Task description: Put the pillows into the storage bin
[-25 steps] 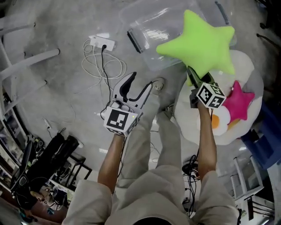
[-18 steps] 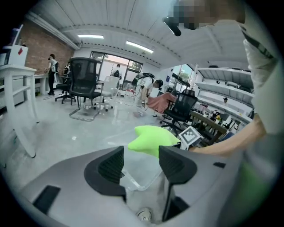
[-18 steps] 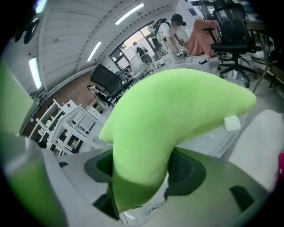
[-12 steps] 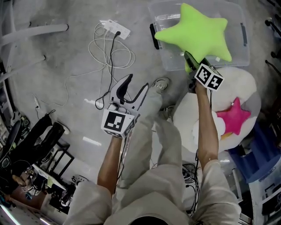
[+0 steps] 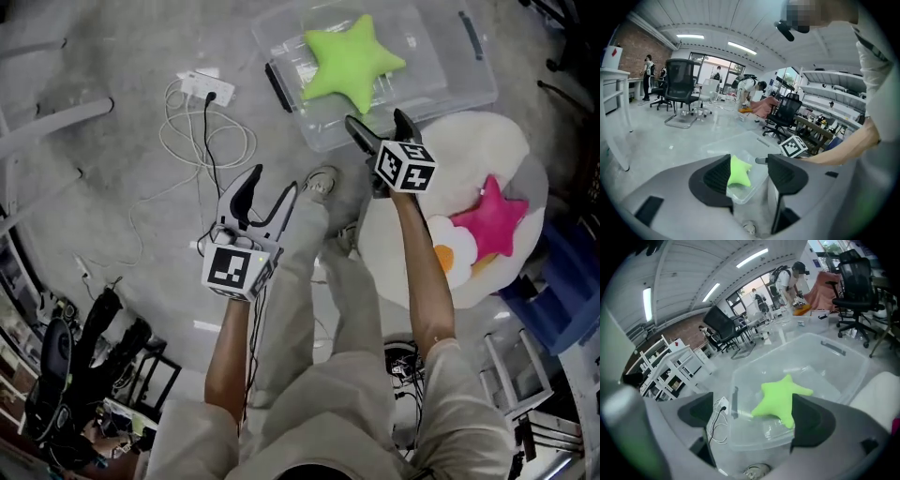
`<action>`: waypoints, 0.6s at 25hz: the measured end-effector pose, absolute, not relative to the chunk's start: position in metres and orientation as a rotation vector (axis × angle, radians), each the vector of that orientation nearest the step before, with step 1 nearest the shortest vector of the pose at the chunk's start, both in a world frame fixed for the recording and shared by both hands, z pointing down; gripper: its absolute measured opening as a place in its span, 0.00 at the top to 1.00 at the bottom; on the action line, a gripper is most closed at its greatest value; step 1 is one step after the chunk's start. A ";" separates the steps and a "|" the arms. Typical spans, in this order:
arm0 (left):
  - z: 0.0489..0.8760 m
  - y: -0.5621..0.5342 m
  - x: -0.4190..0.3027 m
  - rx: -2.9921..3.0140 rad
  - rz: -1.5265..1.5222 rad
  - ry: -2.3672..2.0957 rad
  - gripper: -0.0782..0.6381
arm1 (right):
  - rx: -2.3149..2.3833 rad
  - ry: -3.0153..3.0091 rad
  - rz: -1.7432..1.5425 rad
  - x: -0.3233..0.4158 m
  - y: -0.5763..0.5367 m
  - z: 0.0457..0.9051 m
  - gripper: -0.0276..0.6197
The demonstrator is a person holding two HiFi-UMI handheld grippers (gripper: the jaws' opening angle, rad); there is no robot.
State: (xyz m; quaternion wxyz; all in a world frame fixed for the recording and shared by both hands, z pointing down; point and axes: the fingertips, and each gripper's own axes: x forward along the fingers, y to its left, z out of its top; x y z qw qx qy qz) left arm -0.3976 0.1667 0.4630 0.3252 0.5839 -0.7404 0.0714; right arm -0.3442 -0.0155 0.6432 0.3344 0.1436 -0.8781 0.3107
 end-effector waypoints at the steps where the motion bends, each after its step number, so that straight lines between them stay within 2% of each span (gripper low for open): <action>1: 0.463 0.159 -0.390 1.562 0.198 -1.920 0.55 | 0.408 -2.303 0.827 -0.331 -0.020 0.639 0.16; 9: 0.466 0.089 -0.319 1.769 0.277 -1.742 0.55 | 0.654 -2.337 0.872 -0.218 -0.063 0.614 0.16; 15: 0.469 0.038 -0.226 1.978 0.357 -1.523 0.55 | 0.952 -2.287 0.915 -0.086 -0.084 0.607 0.16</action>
